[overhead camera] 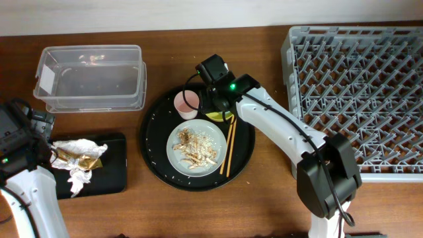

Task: Sort waste into correct bins and load items into the dishwasher rack
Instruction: 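Grasp the blue cup with the right gripper, then place the blue cup upside down in the grey dish rack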

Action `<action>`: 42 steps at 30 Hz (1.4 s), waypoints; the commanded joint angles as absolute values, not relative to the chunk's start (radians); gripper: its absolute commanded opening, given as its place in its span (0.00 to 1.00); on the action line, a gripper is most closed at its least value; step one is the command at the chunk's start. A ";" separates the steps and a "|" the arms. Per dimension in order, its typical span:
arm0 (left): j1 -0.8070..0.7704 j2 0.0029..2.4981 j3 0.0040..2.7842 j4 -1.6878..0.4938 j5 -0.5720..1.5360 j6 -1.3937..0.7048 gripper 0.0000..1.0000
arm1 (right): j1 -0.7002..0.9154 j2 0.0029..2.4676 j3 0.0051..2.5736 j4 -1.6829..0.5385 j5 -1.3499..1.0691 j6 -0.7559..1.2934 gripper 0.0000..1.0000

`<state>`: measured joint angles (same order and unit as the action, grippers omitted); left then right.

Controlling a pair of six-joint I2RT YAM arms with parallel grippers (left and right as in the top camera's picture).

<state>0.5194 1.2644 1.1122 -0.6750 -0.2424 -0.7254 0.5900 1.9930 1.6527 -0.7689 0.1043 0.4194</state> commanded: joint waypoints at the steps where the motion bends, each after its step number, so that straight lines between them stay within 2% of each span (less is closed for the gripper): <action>1: 0.523 1.260 1.115 -0.674 -0.247 -0.713 0.99 | 0.596 2.048 1.659 -0.769 0.098 0.428 0.54; 4: 0.523 1.260 1.115 -0.674 -0.247 -0.713 0.99 | 0.596 2.069 1.659 -0.773 0.103 0.427 0.51; 5: 0.522 1.260 1.115 -0.674 -0.247 -0.713 0.99 | 0.595 2.069 1.660 -0.774 0.106 0.427 0.43; 6: 0.523 1.260 1.115 -0.673 -0.247 -0.713 0.99 | 0.595 2.069 1.661 -0.781 0.106 0.427 0.30; 8: 0.522 1.260 1.115 -0.674 -0.247 -0.713 0.99 | 0.595 2.068 1.686 -0.814 0.105 0.428 0.17; 9: 0.522 1.260 1.115 -0.674 -0.247 -0.713 0.99 | 0.595 2.066 1.702 -0.834 0.105 0.428 0.05; 13: 0.522 1.260 1.115 -0.674 -0.247 -0.713 0.99 | 0.590 2.059 1.909 -0.999 0.107 0.427 0.04; 16: 0.522 1.260 1.115 -0.673 -0.247 -0.713 0.99 | 0.521 2.031 2.205 -1.235 0.106 0.427 0.04; 19: 0.522 1.260 1.115 -0.674 -0.247 -0.713 0.99 | 0.315 1.992 2.442 -1.477 0.105 0.427 0.04; 23: 0.522 1.260 1.115 -0.673 -0.247 -0.713 0.99 | -0.041 1.991 2.464 -1.687 -0.039 0.283 0.04; 24: 0.522 1.260 1.115 -0.674 -0.247 -0.713 0.99 | -0.159 1.991 2.455 -1.699 -0.143 0.202 0.04; 29: 0.522 1.260 1.115 -0.674 -0.247 -0.713 0.99 | -0.577 1.992 2.337 -1.698 -0.589 -0.067 0.04; 31: 0.522 1.260 1.115 -0.674 -0.247 -0.713 0.99 | -0.731 1.992 2.167 -1.676 -0.891 -0.314 0.04; 33: 0.522 1.260 1.115 -0.674 -0.247 -0.713 0.99 | -0.803 1.992 2.012 -1.596 -1.069 -0.498 0.04; 35: 0.522 1.260 1.115 -0.673 -0.247 -0.713 0.99 | -0.846 1.993 1.836 -1.421 -1.116 -0.505 0.04; 42: 0.522 1.260 1.115 -0.674 -0.247 -0.713 0.99 | -0.830 2.003 1.565 -1.144 -1.193 -0.527 0.04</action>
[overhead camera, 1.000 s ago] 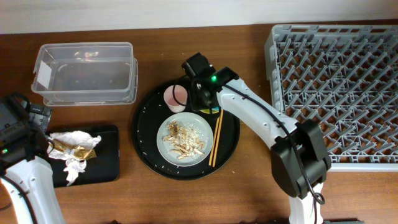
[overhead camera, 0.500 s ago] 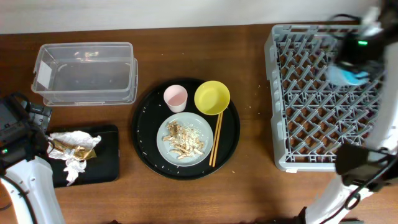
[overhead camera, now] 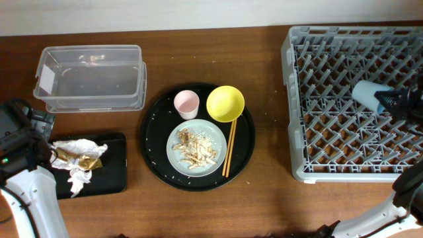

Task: Sort waste into correct bins and load items into the dishwasher rack
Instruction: 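Place the blue cup upside down in the grey dish rack, then reach the right gripper to the pink cup and grasp it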

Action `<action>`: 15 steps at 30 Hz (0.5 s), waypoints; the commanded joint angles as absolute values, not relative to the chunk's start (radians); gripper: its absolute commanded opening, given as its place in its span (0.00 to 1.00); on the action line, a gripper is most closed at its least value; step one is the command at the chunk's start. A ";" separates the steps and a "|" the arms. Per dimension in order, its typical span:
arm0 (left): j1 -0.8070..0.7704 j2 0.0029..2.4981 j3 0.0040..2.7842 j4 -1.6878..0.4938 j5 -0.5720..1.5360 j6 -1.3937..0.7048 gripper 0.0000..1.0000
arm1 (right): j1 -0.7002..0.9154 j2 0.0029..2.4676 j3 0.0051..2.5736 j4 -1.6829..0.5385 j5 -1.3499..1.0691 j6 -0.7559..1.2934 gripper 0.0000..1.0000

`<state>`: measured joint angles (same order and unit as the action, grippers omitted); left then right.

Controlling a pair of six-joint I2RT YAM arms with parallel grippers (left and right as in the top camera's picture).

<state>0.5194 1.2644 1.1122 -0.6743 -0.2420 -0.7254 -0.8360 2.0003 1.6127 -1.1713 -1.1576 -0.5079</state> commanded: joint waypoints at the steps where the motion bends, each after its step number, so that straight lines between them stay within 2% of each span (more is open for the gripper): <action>1: 0.523 1.260 1.115 -0.674 -0.247 -0.713 0.99 | -0.825 2.005 1.520 -1.105 -1.194 -0.527 0.04; 6: 0.522 1.260 1.115 -0.674 -0.247 -0.713 1.00 | -0.817 2.006 1.475 -1.081 -1.180 -0.488 0.04; 9: 0.522 1.260 1.115 -0.674 -0.247 -0.713 0.99 | -0.820 2.006 1.475 -1.082 -1.054 -0.358 0.04; 11: 0.522 1.260 1.115 -0.673 -0.247 -0.713 0.99 | -0.820 2.005 1.475 -1.115 -1.034 -0.357 0.04; 12: 0.522 1.260 1.115 -0.674 -0.247 -0.713 0.99 | -0.820 2.004 1.476 -1.119 -1.030 -0.357 0.05; 14: 0.522 1.260 1.115 -0.674 -0.247 -0.713 0.99 | -0.820 2.001 1.477 -1.126 -0.983 -0.329 0.15; 15: 0.522 1.260 1.115 -0.674 -0.247 -0.713 0.99 | -0.820 1.997 1.478 -1.126 -0.933 -0.300 0.16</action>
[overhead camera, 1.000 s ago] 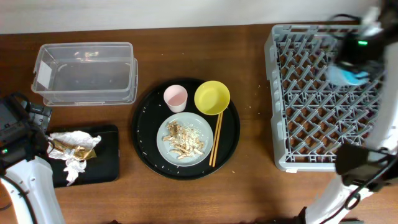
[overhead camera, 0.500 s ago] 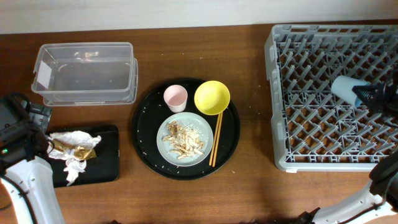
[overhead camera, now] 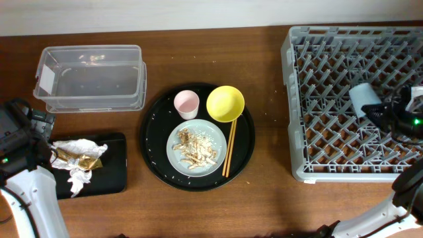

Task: Sort waste into correct bins and load items into the dishwasher rack
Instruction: 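Reach the right gripper to the pink cup and grasp it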

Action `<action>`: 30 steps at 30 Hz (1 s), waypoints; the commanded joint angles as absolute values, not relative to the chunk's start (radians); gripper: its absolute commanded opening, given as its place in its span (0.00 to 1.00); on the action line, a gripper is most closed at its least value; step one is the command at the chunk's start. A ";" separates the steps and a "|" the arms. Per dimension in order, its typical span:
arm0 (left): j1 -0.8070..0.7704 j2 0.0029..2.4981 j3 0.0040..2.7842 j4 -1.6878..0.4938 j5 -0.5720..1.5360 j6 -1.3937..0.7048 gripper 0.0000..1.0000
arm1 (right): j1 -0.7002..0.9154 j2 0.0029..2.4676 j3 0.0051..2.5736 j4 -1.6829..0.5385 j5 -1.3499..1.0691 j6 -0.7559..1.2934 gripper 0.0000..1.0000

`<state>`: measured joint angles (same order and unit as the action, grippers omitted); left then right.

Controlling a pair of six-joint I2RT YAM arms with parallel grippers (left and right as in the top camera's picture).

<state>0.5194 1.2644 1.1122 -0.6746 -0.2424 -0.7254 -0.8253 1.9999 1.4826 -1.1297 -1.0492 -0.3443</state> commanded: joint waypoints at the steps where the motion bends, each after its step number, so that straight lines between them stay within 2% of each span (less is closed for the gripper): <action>1: 0.522 1.260 1.115 -0.674 -0.247 -0.713 0.99 | -0.821 1.988 1.483 -1.127 -0.893 -0.269 0.15; 4: 0.522 1.260 1.115 -0.674 -0.247 -0.713 0.99 | -0.821 1.939 1.531 -1.148 -0.867 -0.198 0.15; 6: 0.522 1.260 1.115 -0.674 -0.247 -0.713 0.99 | -0.834 1.840 1.568 -1.149 -0.710 -0.050 0.15; 11: 0.523 1.260 1.115 -0.674 -0.247 -0.713 0.99 | -0.871 1.634 1.573 -1.155 -0.691 0.047 0.20; 12: 0.522 1.260 1.115 -0.674 -0.247 -0.713 0.99 | -0.871 1.593 1.573 -1.150 -0.699 0.046 0.19; 13: 0.522 1.260 1.115 -0.674 -0.247 -0.713 0.99 | -0.871 1.550 1.573 -1.153 -0.720 0.046 0.10; 15: 0.523 1.260 1.115 -0.674 -0.247 -0.713 0.99 | -0.871 1.479 1.573 -1.176 -0.860 0.035 0.08; 16: 0.522 1.260 1.115 -0.674 -0.247 -0.713 0.99 | -0.868 1.448 1.573 -1.209 -0.969 0.011 0.14; 17: 0.522 1.260 1.116 -0.674 -0.247 -0.713 0.99 | -0.824 1.409 1.573 -1.286 -1.144 -0.120 0.82; 18: 0.522 1.260 1.115 -0.674 -0.247 -0.713 1.00 | -0.721 1.389 1.573 -1.363 -1.181 -0.255 0.98; 19: 0.522 1.260 1.115 -0.674 -0.247 -0.713 0.99 | -0.557 1.389 1.570 -1.399 -1.153 -0.405 0.98; 20: 0.522 1.260 1.116 -0.674 -0.247 -0.713 0.99 | -0.462 1.394 1.564 -1.392 -1.124 -0.442 1.00; 21: 0.522 1.260 1.115 -0.674 -0.247 -0.713 0.99 | -0.296 1.417 1.559 -1.344 -1.054 -0.438 0.75; 22: 0.522 1.260 1.115 -0.674 -0.247 -0.713 0.99 | -0.087 1.470 1.559 -1.226 -0.924 -0.305 0.66; 23: 0.522 1.260 1.115 -0.674 -0.247 -0.713 0.99 | 0.025 1.510 1.559 -1.126 -0.748 -0.111 0.72; 24: 0.522 1.260 1.115 -0.674 -0.247 -0.713 0.99 | 0.131 1.552 1.559 -1.050 -0.519 0.079 0.73; 25: 0.522 1.260 1.115 -0.674 -0.247 -0.713 0.99 | 0.249 1.605 1.559 -0.987 -0.342 0.166 0.75; 30: 0.522 1.260 1.115 -0.674 -0.247 -0.713 0.99 | 0.540 1.840 1.559 -0.645 -0.165 0.315 0.85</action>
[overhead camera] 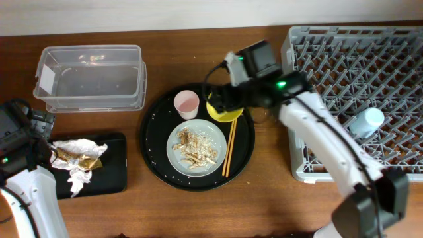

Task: Sort waste into correct bins and load items into the dishwasher rack
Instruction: 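Reach the right gripper to the pink cup and grasp it, then place the pink cup upside down in the dish rack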

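Observation:
A round black tray (149,142) holds a pink cup (186,104), a yellow bowl (228,115), a plate (211,160) with food scraps and a pair of chopsticks (230,149). My right gripper (218,99) hangs over the bowl's left part and hides much of it; its fingers are too dark to read. A light blue cup (365,123) lies in the grey dishwasher rack (330,46) at the right. My left arm (16,142) rests at the far left edge, beside crumpled paper waste (79,158); its fingers do not show clearly.
A clear plastic bin (90,86) stands at the back left. In front of it a flat black bin (112,175) holds the crumpled waste. The right arm's links span from the rack's front corner across to the tray.
My right gripper has left the light blue cup in the rack's right side and now sits over the yellow bowl on the tray. The cup lies a little nearer the rack's front. The left arm is unchanged.
First my right gripper was on the tray between the pink cup and the yellow bowl. Then it was at the rack's right side with a light blue cup, and after that lower in the rack. Now the cup lies free there and the gripper is back at the tray.

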Action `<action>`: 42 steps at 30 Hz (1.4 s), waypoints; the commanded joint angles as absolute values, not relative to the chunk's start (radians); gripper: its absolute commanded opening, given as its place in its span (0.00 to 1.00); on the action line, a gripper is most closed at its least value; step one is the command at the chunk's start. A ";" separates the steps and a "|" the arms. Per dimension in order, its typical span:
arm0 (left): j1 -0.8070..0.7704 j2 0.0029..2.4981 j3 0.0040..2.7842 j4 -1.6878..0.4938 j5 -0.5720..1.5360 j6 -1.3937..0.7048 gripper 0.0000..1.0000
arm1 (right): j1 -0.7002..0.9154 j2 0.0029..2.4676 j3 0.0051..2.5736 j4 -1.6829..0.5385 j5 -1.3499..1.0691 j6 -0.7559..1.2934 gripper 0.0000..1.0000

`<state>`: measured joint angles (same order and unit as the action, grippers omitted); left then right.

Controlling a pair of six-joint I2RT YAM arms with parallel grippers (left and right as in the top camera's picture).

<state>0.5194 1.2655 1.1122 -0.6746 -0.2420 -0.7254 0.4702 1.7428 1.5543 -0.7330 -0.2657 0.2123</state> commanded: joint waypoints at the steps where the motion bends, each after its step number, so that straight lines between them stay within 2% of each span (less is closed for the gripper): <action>1: 0.522 1.260 1.115 -0.674 -0.247 -0.713 0.99 | 0.552 1.863 1.559 -0.613 -0.167 0.328 0.85; 4: 0.522 1.260 1.115 -0.674 -0.247 -0.713 0.99 | 0.618 1.938 1.559 -0.455 -0.186 0.331 0.81; 6: 0.522 1.260 1.115 -0.674 -0.247 -0.713 0.99 | 0.669 1.971 1.559 -0.381 -0.106 0.320 0.80; 8: 0.522 1.260 1.116 -0.674 -0.247 -0.713 0.99 | 0.701 1.998 1.559 -0.388 -0.047 0.243 0.80; 11: 0.522 1.260 1.115 -0.674 -0.247 -0.713 0.99 | 0.726 2.006 1.559 -0.393 -0.017 0.210 0.72; 18: 0.522 1.260 1.116 -0.674 -0.247 -0.713 0.99 | 0.775 2.069 1.559 -0.404 0.065 0.142 0.67; 23: 0.522 1.260 1.115 -0.674 -0.247 -0.713 0.99 | 0.780 2.072 1.559 -0.450 0.129 0.125 0.50; 28: 0.522 1.260 1.115 -0.674 -0.247 -0.713 0.99 | 0.780 2.080 1.559 -0.474 0.147 0.109 0.45; 32: 0.522 1.260 1.115 -0.674 -0.247 -0.713 0.99 | 0.780 2.084 1.569 -0.480 0.146 0.113 0.16; 34: 0.522 1.260 1.115 -0.674 -0.247 -0.713 0.99 | 0.780 2.084 1.604 -0.484 0.139 0.152 0.05; 35: 0.522 1.260 1.115 -0.674 -0.247 -0.713 0.99 | 0.779 2.081 1.640 -0.492 0.139 0.167 0.04; 39: 0.523 1.260 1.115 -0.674 -0.247 -0.713 0.99 | 0.743 2.060 1.969 -0.793 0.132 0.213 0.04; 42: 0.522 1.260 1.115 -0.674 -0.247 -0.713 0.99 | 0.593 2.023 2.259 -1.175 0.116 0.218 0.04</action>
<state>0.5194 1.2663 1.1122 -0.6735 -0.2424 -0.7254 0.6987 2.0659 2.1227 -1.0267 0.1112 0.2054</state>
